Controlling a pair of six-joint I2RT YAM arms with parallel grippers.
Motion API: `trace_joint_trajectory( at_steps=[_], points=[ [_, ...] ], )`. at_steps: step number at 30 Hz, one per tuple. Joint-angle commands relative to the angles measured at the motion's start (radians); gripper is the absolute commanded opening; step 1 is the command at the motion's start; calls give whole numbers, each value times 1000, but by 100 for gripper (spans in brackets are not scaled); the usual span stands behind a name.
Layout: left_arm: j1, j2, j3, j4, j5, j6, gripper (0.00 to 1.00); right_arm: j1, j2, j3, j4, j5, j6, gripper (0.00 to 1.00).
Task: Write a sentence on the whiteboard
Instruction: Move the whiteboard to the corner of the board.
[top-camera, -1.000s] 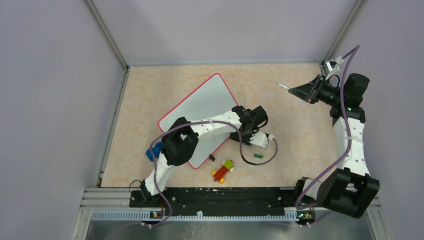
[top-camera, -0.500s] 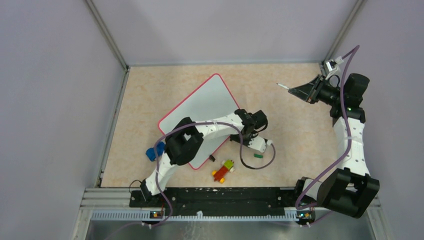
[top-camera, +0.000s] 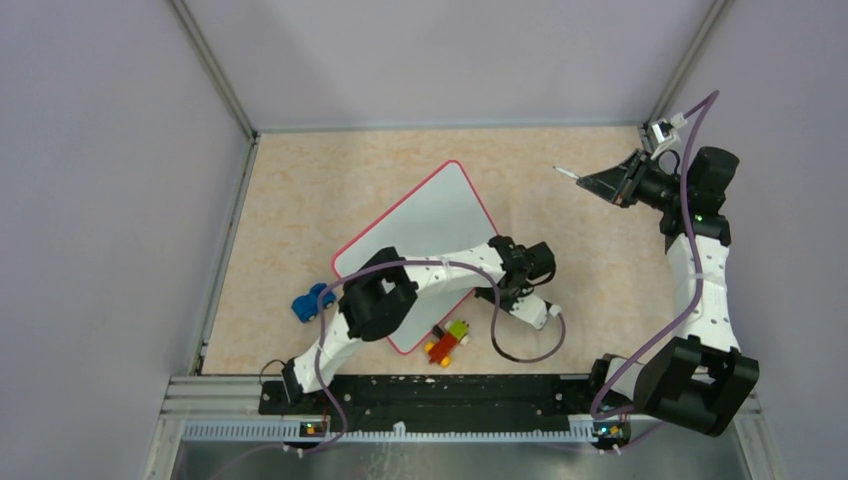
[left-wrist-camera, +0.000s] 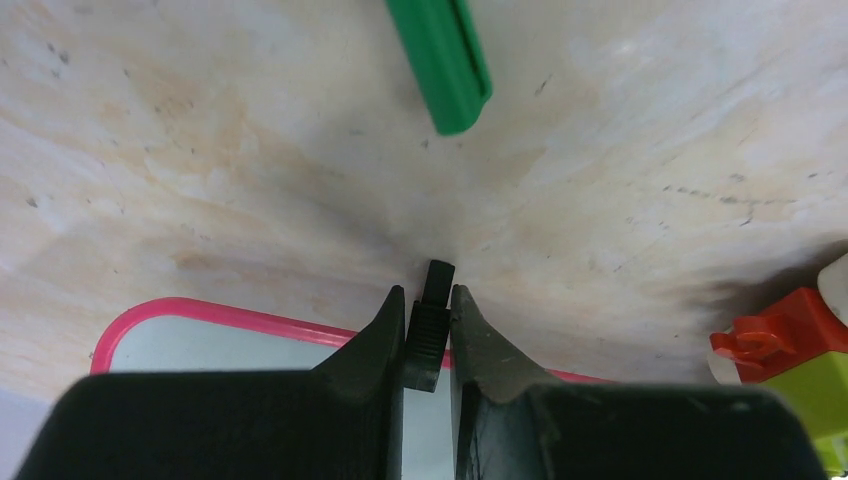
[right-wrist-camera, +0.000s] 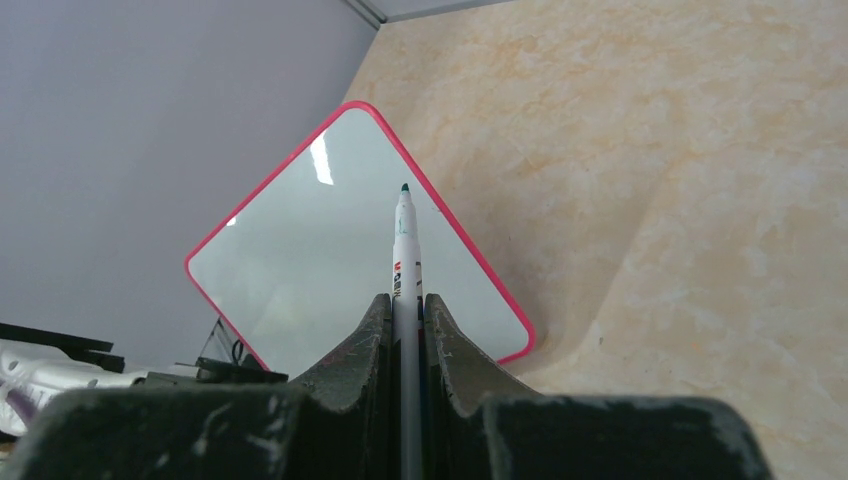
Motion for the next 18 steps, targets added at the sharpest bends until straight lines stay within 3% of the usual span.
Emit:
trace_joint_trajectory(
  at_steps=[1,6,9,16,18],
  points=[
    [-56,21,64,45,60,-46,12,-6,-31,0,24,-18,-11,0],
    [-83,26,68,62,49,-44,19,-6,-36,1,7,-16,-30,0],
    [-82,16,78,62,29,-67,41,-6,-36,7,-16,-13,-52,0],
    [-71,-116,75,76,43,-140,75,-5,-19,41,-34,-4,-67,0],
    [-69,-161,66,85,45,-174,95,-5,-9,66,-36,2,-66,0]
  ],
)
